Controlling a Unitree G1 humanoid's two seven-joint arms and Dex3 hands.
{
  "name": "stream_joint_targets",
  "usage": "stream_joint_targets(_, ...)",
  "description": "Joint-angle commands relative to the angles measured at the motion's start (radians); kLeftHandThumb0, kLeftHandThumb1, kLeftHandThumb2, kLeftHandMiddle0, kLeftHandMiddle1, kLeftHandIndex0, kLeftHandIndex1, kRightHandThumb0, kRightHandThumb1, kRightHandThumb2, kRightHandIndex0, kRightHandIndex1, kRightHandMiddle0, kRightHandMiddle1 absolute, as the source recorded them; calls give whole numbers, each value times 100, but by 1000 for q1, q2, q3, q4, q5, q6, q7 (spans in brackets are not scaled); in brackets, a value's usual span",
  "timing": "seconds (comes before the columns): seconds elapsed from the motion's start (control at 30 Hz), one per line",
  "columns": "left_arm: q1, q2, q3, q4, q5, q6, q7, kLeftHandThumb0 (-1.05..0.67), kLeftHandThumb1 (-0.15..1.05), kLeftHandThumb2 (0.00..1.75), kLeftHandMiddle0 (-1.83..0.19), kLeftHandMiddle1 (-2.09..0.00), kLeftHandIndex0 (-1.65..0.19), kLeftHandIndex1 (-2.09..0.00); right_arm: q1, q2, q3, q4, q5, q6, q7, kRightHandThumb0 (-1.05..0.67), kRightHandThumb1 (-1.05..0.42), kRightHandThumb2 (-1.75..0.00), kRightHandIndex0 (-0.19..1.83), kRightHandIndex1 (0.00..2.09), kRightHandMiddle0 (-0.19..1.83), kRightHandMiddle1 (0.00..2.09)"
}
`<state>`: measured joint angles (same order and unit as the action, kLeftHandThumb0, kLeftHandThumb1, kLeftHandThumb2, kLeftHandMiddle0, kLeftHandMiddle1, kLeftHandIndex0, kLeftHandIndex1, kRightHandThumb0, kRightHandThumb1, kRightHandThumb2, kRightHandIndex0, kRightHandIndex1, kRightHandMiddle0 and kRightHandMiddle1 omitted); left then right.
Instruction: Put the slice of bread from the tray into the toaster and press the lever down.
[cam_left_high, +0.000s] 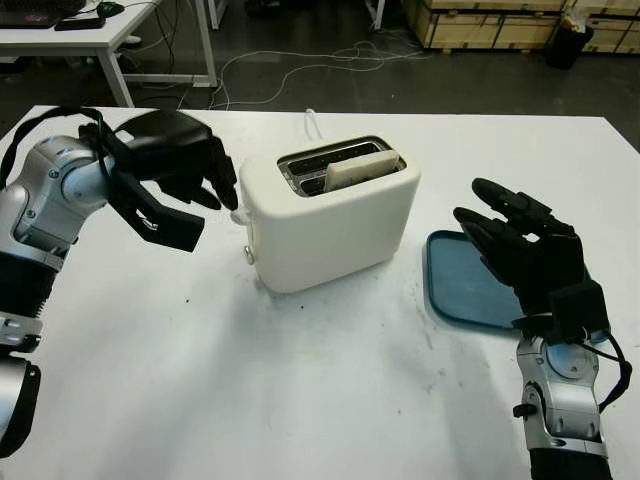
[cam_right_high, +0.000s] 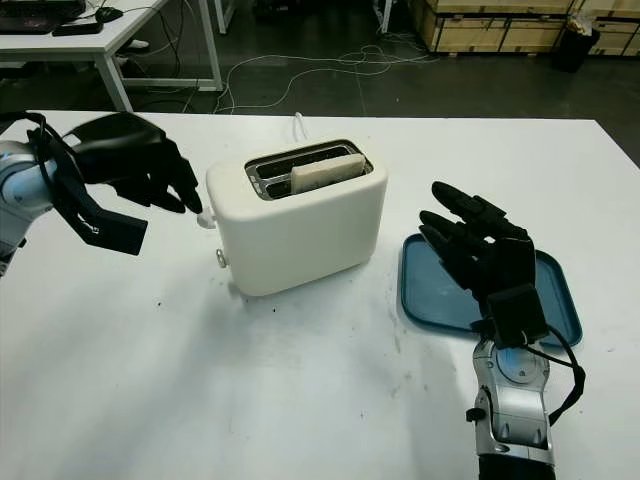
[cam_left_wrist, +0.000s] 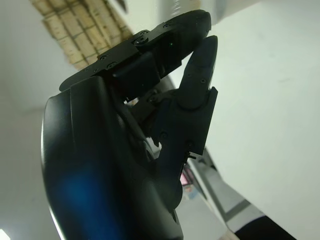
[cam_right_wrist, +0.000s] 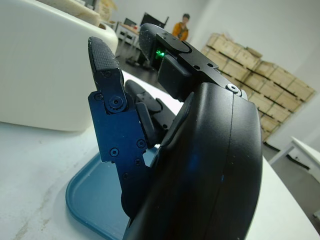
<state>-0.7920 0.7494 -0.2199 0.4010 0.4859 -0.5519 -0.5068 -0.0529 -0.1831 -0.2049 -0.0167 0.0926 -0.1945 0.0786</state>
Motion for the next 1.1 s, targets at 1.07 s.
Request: stream_joint_targets(1.07,-27,-39,-49,74,-4,-59,-34,-45,85,0,-100,-105,-133,-1,6,4,5,-9,-5,10,-15,-47,-84,0,96,1,84,0)
